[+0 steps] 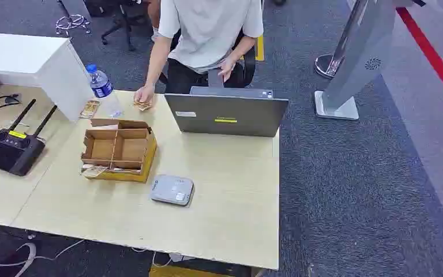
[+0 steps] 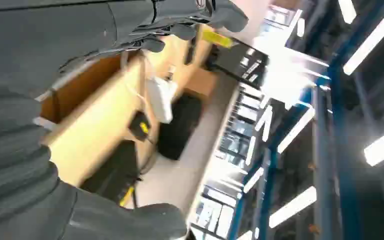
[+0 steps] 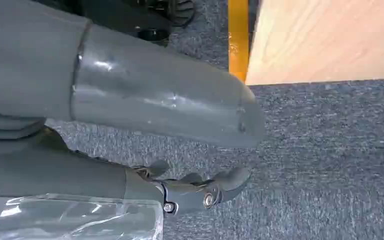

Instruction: Pass the card to the sensor for recognition and then transmit it.

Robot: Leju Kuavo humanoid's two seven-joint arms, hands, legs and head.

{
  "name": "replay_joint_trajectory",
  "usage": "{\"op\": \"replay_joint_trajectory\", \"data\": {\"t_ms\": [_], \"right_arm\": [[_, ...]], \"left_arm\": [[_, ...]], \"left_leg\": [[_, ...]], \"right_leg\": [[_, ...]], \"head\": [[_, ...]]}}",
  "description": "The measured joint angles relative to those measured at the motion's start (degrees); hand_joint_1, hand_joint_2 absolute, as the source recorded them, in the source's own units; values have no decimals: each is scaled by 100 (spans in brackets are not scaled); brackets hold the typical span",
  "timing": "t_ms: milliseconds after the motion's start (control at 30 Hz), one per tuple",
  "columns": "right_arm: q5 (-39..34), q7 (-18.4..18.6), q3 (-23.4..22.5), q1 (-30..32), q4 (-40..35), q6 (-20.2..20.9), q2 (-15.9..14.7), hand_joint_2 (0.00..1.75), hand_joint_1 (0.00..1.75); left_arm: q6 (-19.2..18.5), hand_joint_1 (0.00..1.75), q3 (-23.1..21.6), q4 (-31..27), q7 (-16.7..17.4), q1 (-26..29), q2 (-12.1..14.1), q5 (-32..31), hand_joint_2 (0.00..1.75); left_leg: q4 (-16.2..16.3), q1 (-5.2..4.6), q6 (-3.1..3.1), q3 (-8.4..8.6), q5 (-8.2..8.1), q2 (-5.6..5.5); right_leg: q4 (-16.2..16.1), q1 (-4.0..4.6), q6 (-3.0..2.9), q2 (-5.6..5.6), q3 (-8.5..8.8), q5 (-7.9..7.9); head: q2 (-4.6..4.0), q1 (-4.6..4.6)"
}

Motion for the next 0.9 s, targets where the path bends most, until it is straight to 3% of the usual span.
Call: {"op": "replay_joint_trajectory", "data": {"t_ms": [167,433,633,900], "right_arm": [[88,2,4,29,24,22,-7,0,0],[239,52,37,31,48,79,-9,0,0],[333,116,72,30,64,98,-9,0,0],[435,153,81,30,63,122,-9,0,0]], "left_arm": [[147,0,-90,-902,-33,-156,-133,-324,175],[1118,0,-884,-1745,-33,-344,-48,-1234,175],[1701,0,-1646,-1907,153,-675,192,-2082,175],[2139,0,-2641,-1901,509,-1173,434,-3091,175]], "left_leg": [[1,0,0,3,1,2],[1,1,-1,4,2,2],[1,1,-3,5,7,3],[2,0,-4,6,8,22]], "right_leg": [[0,0,-2,4,-1,2],[1,0,-3,5,-2,2],[1,0,-11,6,-3,9],[1,0,-15,19,-9,18]], "head": [[0,0],[0,0],[0,-2],[0,-2]]}}
